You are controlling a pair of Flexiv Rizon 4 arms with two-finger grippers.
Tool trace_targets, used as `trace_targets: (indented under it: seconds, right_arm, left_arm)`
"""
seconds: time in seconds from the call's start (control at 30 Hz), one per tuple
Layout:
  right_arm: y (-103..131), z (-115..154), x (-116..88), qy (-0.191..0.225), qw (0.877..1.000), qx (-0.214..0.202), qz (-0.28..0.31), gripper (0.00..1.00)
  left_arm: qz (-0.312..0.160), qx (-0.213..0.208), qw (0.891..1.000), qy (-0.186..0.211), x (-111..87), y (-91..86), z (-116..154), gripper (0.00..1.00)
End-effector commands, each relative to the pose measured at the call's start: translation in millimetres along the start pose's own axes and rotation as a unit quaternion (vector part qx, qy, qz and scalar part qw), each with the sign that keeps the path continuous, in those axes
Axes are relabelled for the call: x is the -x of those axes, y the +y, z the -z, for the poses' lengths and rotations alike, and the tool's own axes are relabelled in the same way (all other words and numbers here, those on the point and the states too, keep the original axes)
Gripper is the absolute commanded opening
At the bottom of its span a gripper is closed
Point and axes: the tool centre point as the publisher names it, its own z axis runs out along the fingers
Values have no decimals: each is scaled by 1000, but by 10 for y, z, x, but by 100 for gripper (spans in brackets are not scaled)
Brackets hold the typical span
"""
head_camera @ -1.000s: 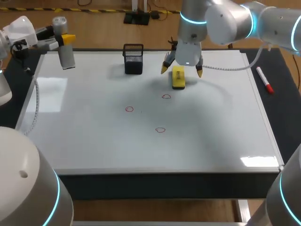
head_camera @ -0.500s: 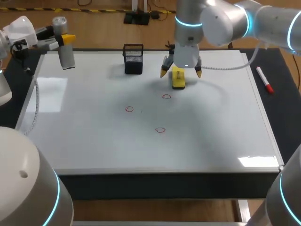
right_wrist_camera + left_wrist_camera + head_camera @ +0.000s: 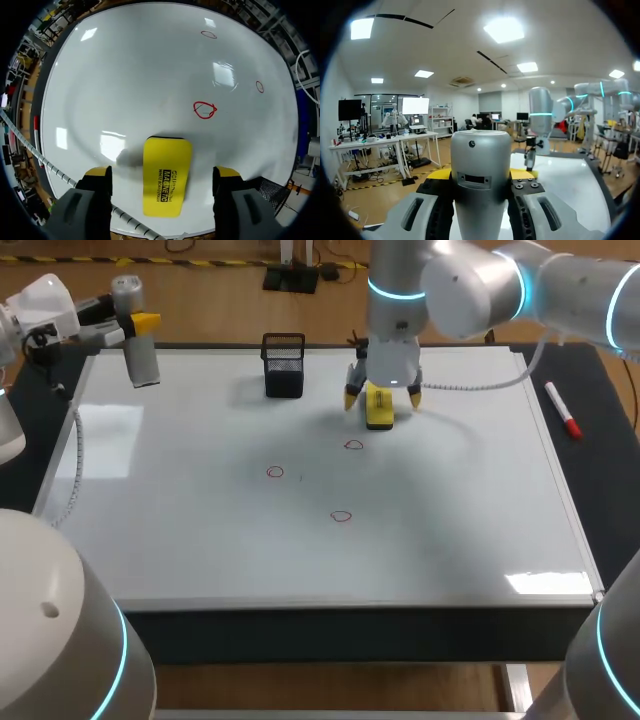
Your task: Pick up the inspection probe, press it on each red-marked spot on the whiteboard one by one, put down the probe, pick up the eraser, and wipe off all the red marks.
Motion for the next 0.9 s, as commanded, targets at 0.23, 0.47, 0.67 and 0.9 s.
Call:
trace_targets:
  seconds: [0.23,0.47,0.67,0.9]
  right_arm:
    - [34,115,-33,6,1000,-10,-3,0]
    - [34,270,-139,2,1000,-25,-11,0]
    - [60,357,-363,5,999,-32,-27,0]
    - [128,385,-723,4,998,-28,-58,0]
  left_arm:
    - [0,0,1000,-1,-5,-8,-1,0]
    - [0,0,1000,-1,-5,-8,-1,0]
    - [0,0,1000,-1,-5,-8,-1,0]
    - [0,0,1000,-1,-5,-8,-1,0]
